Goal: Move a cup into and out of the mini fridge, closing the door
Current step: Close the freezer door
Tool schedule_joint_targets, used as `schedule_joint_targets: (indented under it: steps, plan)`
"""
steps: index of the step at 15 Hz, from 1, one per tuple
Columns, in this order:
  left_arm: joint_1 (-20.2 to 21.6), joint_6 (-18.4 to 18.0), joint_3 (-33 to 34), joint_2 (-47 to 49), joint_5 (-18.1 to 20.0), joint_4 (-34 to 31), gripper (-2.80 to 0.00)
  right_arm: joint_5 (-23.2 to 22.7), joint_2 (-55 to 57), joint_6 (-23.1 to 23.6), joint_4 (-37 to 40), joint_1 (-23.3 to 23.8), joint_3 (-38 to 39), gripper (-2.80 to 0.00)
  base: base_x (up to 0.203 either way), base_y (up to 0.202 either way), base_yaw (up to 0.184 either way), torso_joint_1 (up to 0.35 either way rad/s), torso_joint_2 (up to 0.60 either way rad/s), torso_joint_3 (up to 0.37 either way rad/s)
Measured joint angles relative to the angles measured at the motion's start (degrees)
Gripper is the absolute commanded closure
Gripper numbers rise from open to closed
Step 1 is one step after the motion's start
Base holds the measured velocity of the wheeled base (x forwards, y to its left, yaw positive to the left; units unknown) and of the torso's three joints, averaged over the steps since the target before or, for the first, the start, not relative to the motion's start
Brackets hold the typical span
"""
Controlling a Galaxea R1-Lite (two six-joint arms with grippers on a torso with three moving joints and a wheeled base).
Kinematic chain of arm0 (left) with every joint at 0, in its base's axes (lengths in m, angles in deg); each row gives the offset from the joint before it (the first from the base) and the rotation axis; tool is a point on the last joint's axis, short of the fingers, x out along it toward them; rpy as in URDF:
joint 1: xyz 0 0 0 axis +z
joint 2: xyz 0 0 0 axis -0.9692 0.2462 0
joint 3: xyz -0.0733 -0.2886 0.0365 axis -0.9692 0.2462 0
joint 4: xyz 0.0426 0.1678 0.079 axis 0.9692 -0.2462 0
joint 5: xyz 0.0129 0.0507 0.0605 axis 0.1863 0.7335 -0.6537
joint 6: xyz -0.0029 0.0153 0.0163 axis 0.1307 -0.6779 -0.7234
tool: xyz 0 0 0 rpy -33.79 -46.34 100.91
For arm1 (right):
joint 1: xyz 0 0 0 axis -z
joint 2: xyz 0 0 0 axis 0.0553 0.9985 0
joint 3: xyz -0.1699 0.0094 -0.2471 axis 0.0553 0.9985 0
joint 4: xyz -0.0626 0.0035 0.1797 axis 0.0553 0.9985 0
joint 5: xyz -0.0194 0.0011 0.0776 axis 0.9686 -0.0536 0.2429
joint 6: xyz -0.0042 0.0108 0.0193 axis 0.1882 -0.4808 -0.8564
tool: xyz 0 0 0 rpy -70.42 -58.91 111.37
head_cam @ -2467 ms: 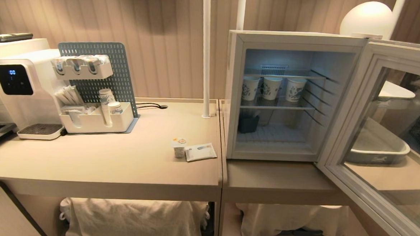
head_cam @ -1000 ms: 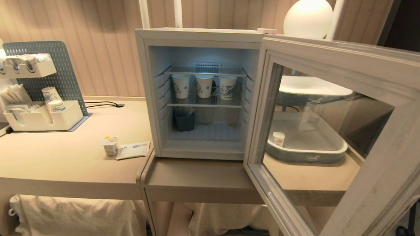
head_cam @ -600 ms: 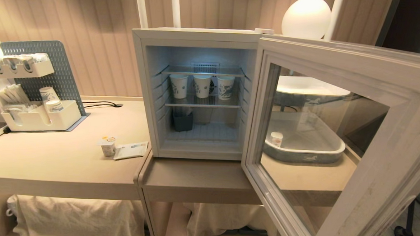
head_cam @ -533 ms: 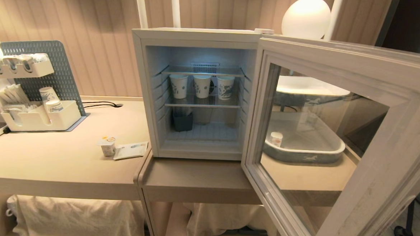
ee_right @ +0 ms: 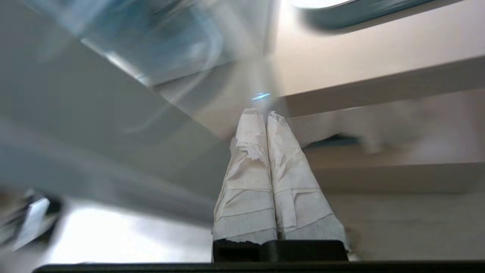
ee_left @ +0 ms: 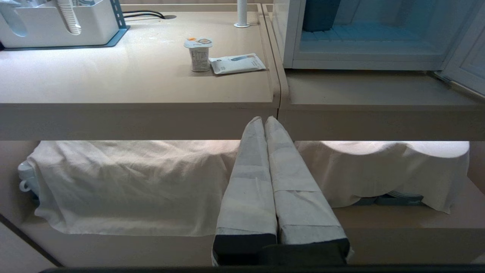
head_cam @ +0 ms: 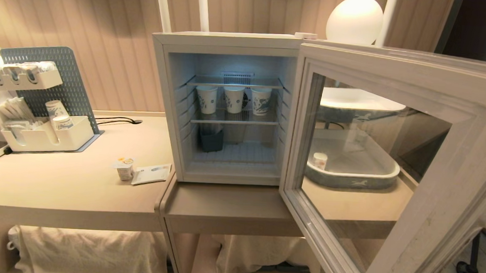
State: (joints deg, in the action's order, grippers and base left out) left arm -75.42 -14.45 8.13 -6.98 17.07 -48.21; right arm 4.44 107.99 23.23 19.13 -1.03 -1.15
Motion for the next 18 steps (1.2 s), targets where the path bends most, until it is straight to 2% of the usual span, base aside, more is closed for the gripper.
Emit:
schedule_joint_targets:
  steps: [2,4,5,6,7,9,10,18]
  plan:
    - [0.00,0.02,0.00,0.00,0.00,0.00,0.00,-18.15,9.94,-2.06,-0.07,7.62,-6.32,0.00,0.000,0.000,0.000,0.000,0.00,0.000]
    - [0.00,0.03,0.00,0.00,0.00,0.00,0.00,-34.02,17.92,-4.75,-0.07,12.66,-10.78,0.00,0.000,0.000,0.000,0.000,0.00,0.000]
    - [0.00,0.02,0.00,0.00,0.00,0.00,0.00,-40.38,20.78,-6.09,-0.25,14.02,-12.05,0.00,0.000,0.000,0.000,0.000,0.00,0.000]
    - [-0.01,0.02,0.00,0.00,0.00,0.01,0.00,-43.83,22.38,-6.37,-0.13,13.96,-12.60,0.00,0.000,0.000,0.000,0.000,0.00,0.000]
    - [0.00,0.02,0.00,0.00,0.00,0.00,0.00,-44.81,23.40,-6.52,0.01,12.90,-12.95,0.00,0.000,0.000,0.000,0.000,0.00,0.000]
    - [0.00,0.02,0.00,0.00,0.00,0.01,0.00,-41.72,24.00,-7.62,0.09,9.18,-13.34,0.00,0.000,0.000,0.000,0.000,0.00,0.000]
    - [0.00,0.00,0.00,0.00,0.02,0.02,0.00,-38.51,23.87,-8.92,-0.13,6.08,-13.62,0.00,0.000,0.000,0.000,0.000,0.00,0.000]
    - [0.00,0.02,0.00,0.00,0.00,0.00,0.00,-5.35,23.54,-14.66,-0.46,-23.43,-20.69,0.00,0.000,0.000,0.000,0.000,0.00,0.000]
